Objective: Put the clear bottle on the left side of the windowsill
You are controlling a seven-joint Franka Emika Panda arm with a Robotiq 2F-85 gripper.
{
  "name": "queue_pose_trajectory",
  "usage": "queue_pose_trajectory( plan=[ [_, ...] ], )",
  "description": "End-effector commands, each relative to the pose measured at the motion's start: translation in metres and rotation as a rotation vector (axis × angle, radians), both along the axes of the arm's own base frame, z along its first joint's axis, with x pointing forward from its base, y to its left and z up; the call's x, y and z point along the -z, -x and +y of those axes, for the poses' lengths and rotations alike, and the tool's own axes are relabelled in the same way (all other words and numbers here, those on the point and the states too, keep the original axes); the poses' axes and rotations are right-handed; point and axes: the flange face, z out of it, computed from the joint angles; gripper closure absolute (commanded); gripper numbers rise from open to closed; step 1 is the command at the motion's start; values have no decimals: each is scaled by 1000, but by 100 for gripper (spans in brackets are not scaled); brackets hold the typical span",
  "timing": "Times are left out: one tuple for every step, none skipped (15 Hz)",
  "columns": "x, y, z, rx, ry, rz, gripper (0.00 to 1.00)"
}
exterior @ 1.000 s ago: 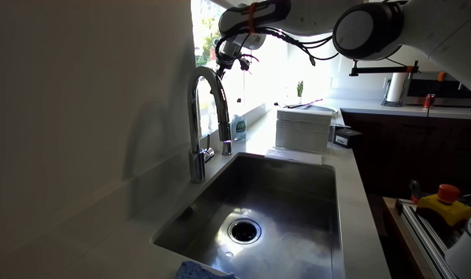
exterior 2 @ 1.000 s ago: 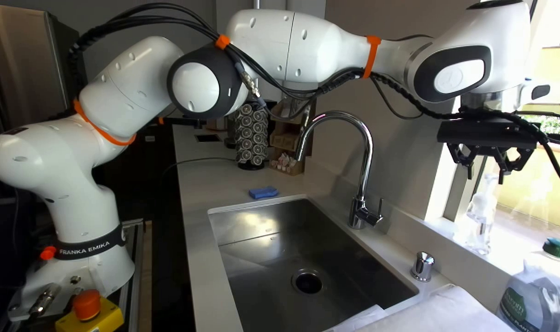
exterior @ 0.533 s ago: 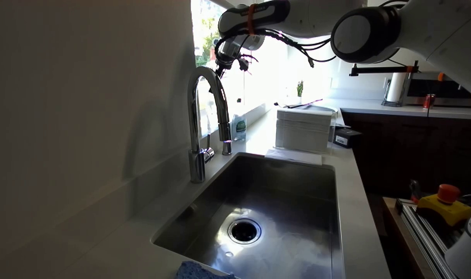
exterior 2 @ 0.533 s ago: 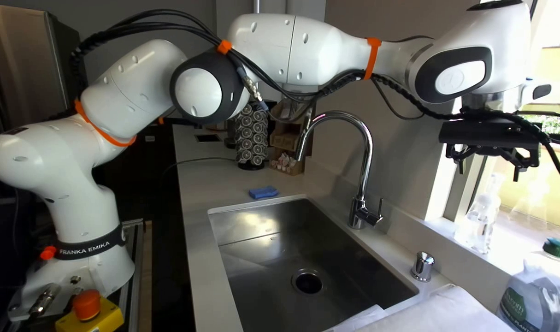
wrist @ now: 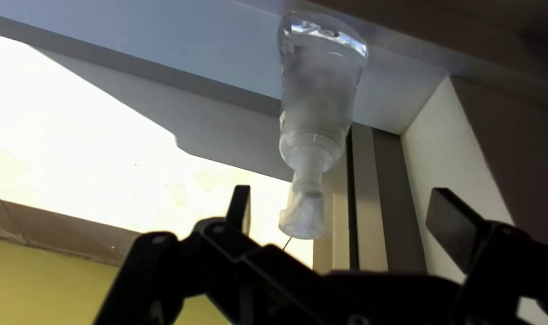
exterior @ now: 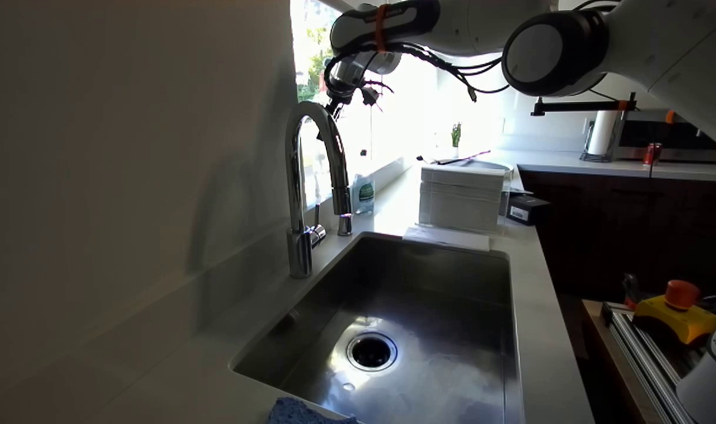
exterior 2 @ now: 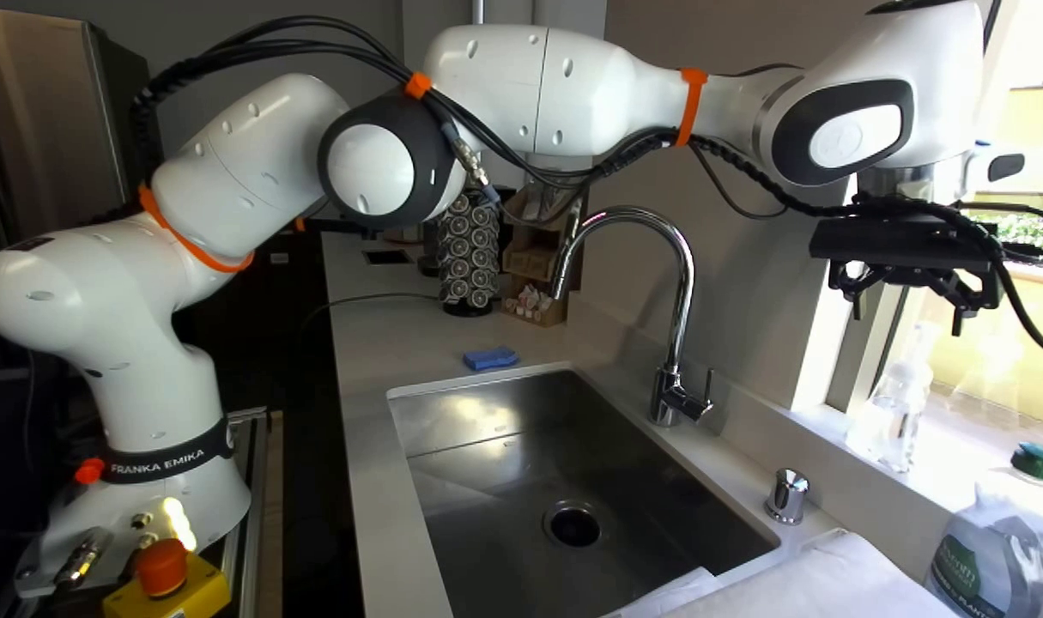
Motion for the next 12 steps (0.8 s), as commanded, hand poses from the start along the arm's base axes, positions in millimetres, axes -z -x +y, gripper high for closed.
queue_pose_trajectory(
  plan=[
    [-14, 4, 10, 38, -19, 45, 0],
    [-18, 5, 13, 48, -24, 50, 0],
    [-22, 6, 14, 56, -23, 46, 0],
    [-26, 8, 16, 69, -19, 54, 0],
    [-30, 10, 16, 88, -9, 64, 0],
    [-33, 13, 16, 101, -10, 77, 0],
    [-34, 16, 17, 121, -11, 95, 0],
    [-35, 20, 17, 142, -15, 115, 0],
    [-34, 23, 18, 166, -15, 131, 0],
    [-32, 25, 20, 174, -25, 153, 0],
    [-29, 27, 25, 178, -35, 166, 0],
    [-27, 29, 28, 200, -40, 181, 0]
  ],
)
